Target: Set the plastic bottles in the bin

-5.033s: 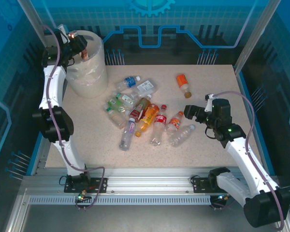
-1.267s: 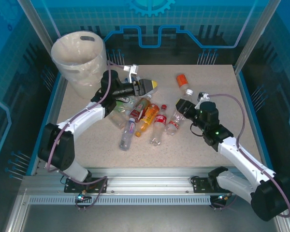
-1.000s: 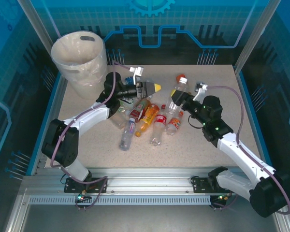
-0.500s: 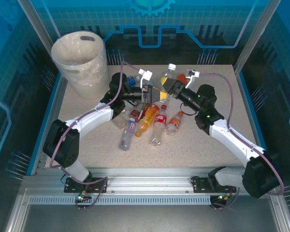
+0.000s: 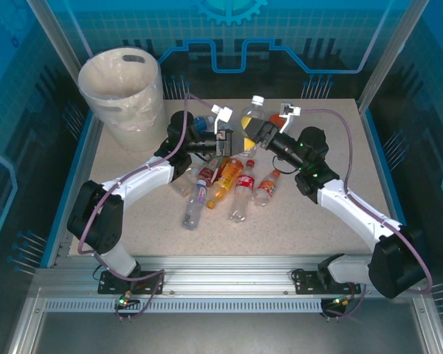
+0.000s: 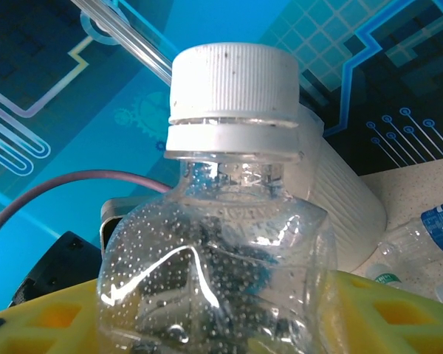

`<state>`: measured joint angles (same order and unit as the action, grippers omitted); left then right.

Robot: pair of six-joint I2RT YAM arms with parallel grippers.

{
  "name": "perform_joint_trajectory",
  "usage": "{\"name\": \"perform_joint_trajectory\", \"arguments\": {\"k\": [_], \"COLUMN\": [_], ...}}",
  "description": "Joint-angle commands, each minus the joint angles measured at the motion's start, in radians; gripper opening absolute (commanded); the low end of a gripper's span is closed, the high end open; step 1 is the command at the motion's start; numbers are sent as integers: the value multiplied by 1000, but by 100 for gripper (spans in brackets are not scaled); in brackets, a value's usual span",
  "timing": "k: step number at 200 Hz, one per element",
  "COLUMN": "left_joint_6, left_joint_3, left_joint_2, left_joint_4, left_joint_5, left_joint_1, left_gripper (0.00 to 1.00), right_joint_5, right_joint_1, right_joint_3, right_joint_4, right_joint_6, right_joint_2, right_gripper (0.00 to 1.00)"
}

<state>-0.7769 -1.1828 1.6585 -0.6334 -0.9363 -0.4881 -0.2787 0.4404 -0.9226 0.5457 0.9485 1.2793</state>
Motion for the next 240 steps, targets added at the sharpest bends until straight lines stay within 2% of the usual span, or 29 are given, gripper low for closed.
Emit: {"name": "perform_joint_trajectory", "arguments": {"k": [1, 25, 56, 87, 128, 153, 193, 240], "left_joint_6": [89, 153, 273, 370, 436, 475, 521, 600], "left_joint_3": [-25, -27, -40, -61, -92, -116, -170, -288], "left_joint_2": [-24, -42, -79, -107, -128, -130, -131, -119], "left_joint_4": [55, 165, 360, 543, 726, 799, 884, 927], "left_joint_5": [58, 156, 350, 572, 921, 1072, 1215, 1314], "left_joint_1": [-7, -6, -5, -5, -4, 5, 57, 180], "left_gripper": [54, 54, 57, 56, 56, 56, 56, 56], "right_joint_5": [-2, 15, 64, 132, 216, 235, 276, 279], "right_joint_1": [17, 15, 13, 13, 13, 14, 13, 13], "right_joint_3": [-36, -65, -94, -83, -75, -70, -74, -81], "right_joint_4": [-95, -231, -430, -546, -666, -688, -714, -717], "right_joint_6": [-65, -118, -204, -249, -266, -262, -202, -215], "right_joint_2": [-4, -23, -55, -88, -103, -100, -85, -83], "right_gripper": [73, 91, 100, 100, 100, 100, 100, 100]}}
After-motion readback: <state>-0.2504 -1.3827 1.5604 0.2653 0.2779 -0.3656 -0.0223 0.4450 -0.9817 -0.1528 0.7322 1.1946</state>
